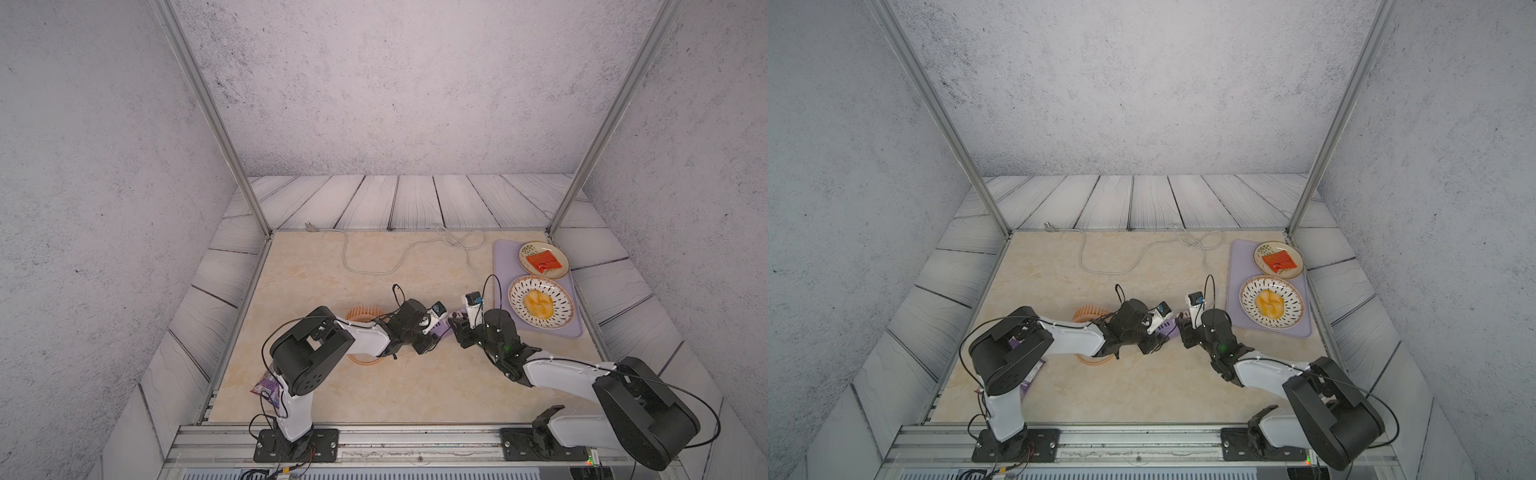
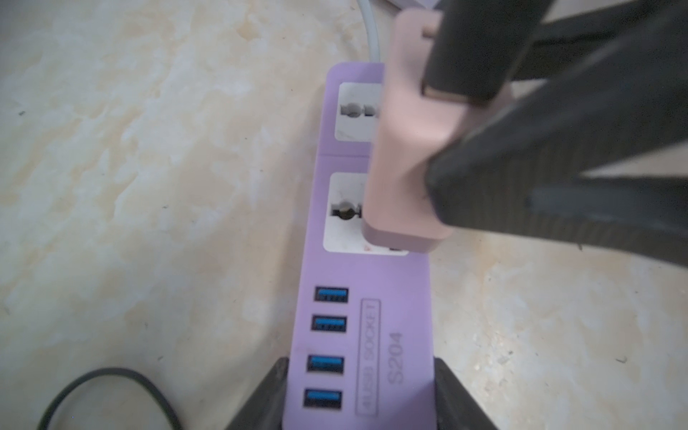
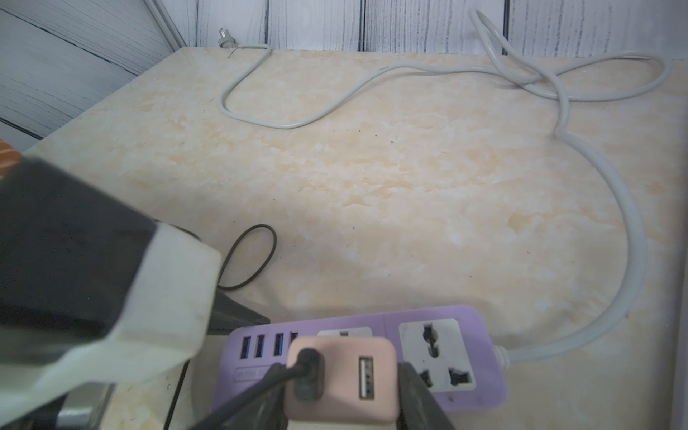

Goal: Unplug the desk fan from the power strip
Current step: Remove the plug from the socket, then adjust the socket at the center of the board.

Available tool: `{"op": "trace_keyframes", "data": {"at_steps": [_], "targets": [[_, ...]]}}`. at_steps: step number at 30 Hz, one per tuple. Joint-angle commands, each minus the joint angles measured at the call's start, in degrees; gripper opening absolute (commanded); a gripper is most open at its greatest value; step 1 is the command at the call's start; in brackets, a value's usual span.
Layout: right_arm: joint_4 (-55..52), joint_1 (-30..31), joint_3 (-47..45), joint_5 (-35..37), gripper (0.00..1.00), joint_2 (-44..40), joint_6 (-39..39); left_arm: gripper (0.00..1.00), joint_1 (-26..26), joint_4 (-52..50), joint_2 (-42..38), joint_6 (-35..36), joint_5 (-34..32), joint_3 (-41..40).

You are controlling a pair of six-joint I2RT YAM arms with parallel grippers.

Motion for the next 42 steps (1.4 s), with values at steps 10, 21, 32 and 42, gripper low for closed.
{"op": "trace_keyframes", "data": {"at_steps": [10, 21, 32, 42], "targets": [[-7.4, 1.1, 4.3, -2.4, 0.32, -1.9, 0.2, 0.00, 0.4, -1.9, 0.5, -1.1, -1.0, 0.5], [-14.0, 1.1, 6.4, 0.0, 0.32, -11.3, -1.5, 0.00, 0.4, -2.2, 0.4, -1.3, -2.7, 0.8], [-18.2, 1.1, 1.2, 1.8, 0.32, -19.2, -0.6, 0.00, 0.4, -4.9, 0.9, -0.5, -4.3, 4.0], [-25.8, 1.2, -2.5, 2.1, 0.32, -30.4, 1.3, 0.02, 0.3, -7.6, 4.2, 0.3, -2.4, 9.0]]}}
